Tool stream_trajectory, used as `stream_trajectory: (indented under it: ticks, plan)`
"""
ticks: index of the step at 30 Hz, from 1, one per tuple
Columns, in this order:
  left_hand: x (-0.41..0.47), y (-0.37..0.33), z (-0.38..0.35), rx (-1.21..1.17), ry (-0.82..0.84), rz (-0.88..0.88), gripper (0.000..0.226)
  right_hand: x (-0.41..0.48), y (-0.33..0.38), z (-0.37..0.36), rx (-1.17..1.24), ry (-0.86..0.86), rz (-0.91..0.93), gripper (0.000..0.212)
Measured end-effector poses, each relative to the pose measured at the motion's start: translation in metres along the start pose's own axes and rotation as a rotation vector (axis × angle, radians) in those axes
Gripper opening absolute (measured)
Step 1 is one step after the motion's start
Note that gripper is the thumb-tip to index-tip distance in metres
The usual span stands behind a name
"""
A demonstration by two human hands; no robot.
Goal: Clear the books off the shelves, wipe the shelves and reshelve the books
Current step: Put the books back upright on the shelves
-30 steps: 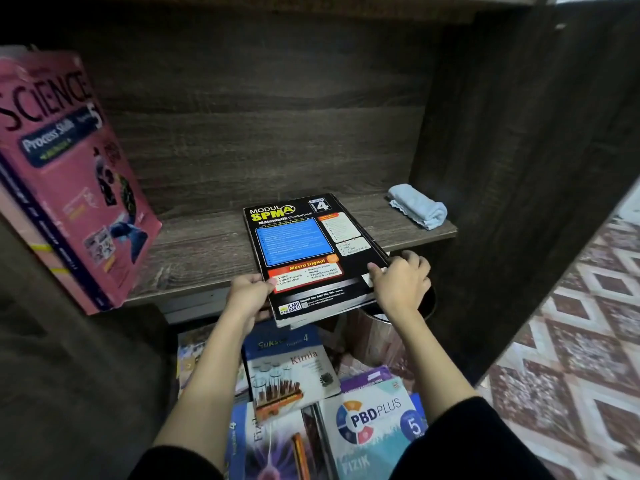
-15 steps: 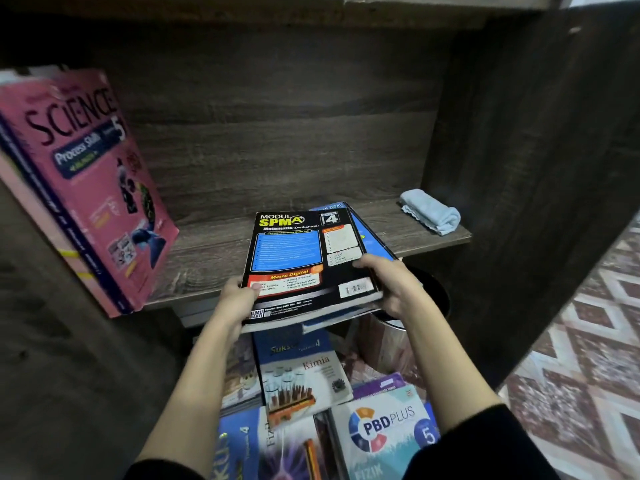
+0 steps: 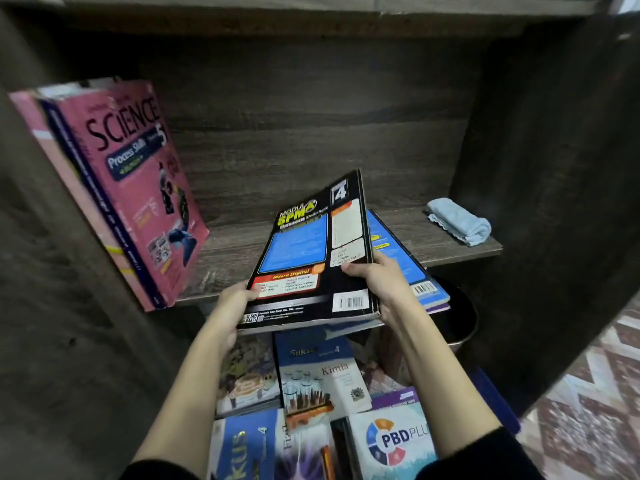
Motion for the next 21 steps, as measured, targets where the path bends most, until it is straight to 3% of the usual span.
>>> stream_trajectory:
  ticks: [8,12,17,19,21]
  plan:
    - [-0.021,-0.065,0.038,0.038,-0.364,-0.419,0.03,-0.034,0.032,-0.07,-0.162,-0.025,0.596,0.039]
    - [-0.057,-0.11,0.048,-0.092,-0.369,-0.591,0.025,-0.041,0.025,-0.11,-0.192,-0.075,0.729,0.053]
    - [-0.105,-0.155,0.053,-0.052,-0.374,-0.823,0.018,-0.054,0.005,-0.148,-0.322,-0.149,0.933,0.051]
    - [-0.115,-0.173,0.058,-0.035,-0.353,-0.913,0.036,-0.059,-0.004,-0.164,-0.366,-0.151,1.037,0.053]
    - [-0.121,-0.189,0.059,0.051,-0.324,-1.009,0.071,-0.062,-0.016,-0.179,-0.396,-0.128,1.091,0.056]
Point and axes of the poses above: each hand's wrist, its own x-axis towards the middle knuckle, its own z-axis out of the back of the hand, y = z × x, the point moved 4 cm from there along x, towards the middle knuckle, and after that the axes turned 1 degree about -x, right-handed, at the moved point
